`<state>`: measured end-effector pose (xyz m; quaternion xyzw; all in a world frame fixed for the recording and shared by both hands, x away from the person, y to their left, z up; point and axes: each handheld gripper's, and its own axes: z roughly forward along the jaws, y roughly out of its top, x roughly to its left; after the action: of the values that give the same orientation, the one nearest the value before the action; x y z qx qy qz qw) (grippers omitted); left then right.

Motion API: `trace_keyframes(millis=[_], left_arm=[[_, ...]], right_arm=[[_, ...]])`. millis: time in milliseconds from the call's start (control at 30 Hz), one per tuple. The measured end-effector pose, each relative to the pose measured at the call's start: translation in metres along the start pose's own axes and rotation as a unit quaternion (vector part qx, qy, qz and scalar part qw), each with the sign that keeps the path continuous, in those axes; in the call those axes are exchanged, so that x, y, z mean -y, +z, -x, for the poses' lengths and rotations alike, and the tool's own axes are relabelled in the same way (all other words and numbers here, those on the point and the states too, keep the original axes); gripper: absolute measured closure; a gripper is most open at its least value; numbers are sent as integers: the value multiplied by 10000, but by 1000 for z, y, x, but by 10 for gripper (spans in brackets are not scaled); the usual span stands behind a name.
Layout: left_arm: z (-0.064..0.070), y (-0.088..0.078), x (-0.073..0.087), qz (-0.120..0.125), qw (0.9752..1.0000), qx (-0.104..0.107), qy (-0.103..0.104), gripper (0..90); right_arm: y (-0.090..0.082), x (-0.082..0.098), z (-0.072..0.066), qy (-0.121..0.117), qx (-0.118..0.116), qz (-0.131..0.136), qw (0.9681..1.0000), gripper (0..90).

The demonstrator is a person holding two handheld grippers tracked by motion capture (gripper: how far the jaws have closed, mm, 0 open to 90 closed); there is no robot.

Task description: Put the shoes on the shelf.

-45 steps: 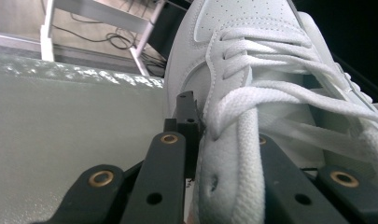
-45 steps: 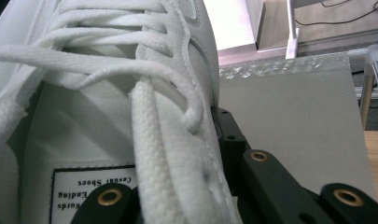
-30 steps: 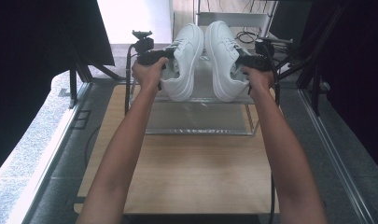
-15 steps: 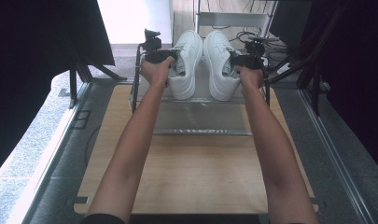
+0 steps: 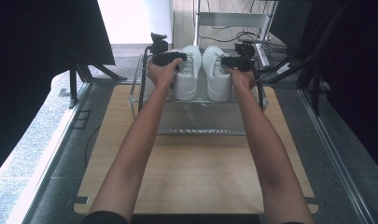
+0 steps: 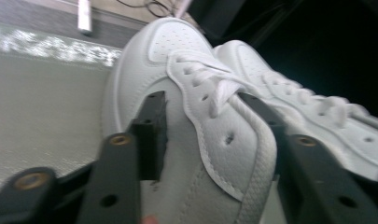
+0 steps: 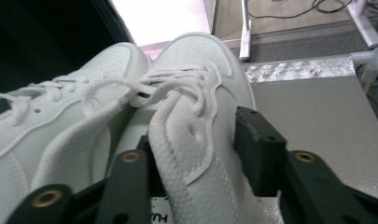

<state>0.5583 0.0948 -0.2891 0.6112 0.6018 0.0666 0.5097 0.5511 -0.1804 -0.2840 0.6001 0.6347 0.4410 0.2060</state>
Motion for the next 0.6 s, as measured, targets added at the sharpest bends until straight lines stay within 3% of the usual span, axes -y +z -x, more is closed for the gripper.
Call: trace_keyframes(millis=[100, 133, 167, 233, 300, 400, 500, 600], left_arm=[[-1, -11, -2, 49, 9997, 237, -1, 522], [0, -18, -4, 101, 9993, 341, 72, 522], [2, -22, -4, 155, 9991, 384, 117, 523], [5, -35, -5, 273, 9984, 374, 322, 522], [8, -50, -3, 373, 9974, 327, 532, 540], [7, -67, 3, 388, 9964, 379, 655, 598], [4, -86, 13, 464, 9947, 283, 871, 664], [-4, -98, 27, 326, 9933, 220, 1086, 755]], right_arm=[[-9, -3, 2, 101, -131, 183, 9997, 487], [-13, -4, 2, 31, -98, 305, 9995, 475], [-21, -4, 1, -56, -70, 597, 9982, 464], [-32, -6, 3, -59, -173, 781, 9968, 460], [-45, -7, 6, -80, -345, 845, 9958, 471], [-61, -2, 11, -197, -529, 941, 9940, 506], [-78, 10, 16, -521, -551, 1038, 9917, 550], [-87, 25, 24, -795, -575, 848, 9916, 632]])
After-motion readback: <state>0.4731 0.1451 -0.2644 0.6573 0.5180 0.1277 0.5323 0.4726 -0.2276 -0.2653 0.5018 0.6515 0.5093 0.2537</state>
